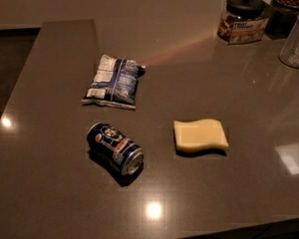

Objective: Place pepsi can upright

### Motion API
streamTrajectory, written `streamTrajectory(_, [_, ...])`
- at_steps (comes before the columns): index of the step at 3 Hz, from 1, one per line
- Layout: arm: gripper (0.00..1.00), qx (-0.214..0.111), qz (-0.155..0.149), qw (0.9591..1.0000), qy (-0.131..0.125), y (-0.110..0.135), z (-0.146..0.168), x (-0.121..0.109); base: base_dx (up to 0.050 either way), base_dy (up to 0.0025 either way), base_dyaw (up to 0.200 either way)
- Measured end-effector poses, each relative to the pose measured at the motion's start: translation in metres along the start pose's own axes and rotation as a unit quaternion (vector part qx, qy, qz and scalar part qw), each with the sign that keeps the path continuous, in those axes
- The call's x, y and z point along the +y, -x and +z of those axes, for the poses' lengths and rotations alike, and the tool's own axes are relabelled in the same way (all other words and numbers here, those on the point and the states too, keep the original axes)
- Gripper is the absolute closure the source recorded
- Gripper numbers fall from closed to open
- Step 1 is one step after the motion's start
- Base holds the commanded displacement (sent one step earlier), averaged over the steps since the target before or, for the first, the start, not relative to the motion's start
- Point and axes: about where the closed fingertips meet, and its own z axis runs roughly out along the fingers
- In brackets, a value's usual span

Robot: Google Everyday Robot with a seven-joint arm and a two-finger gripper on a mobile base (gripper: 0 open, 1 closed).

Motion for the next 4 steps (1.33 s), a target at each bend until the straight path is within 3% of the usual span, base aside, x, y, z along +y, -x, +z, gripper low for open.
streamTrajectory(1, [0.00, -0.021, 0.030, 0.9993, 0.002, -0.011, -0.008, -0.007, 0.000, 0.00000, 0.000])
streamTrajectory(3, [0.00, -0.014, 0.122, 0.9922, -0.021, -0.052, -0.022, -0.024, 0.000, 0.00000, 0.000])
streamTrajectory(4, [0.00, -0.018, 0.098, 0.9930, -0.063, -0.039, -0.038, -0.020, 0.000, 0.00000, 0.000])
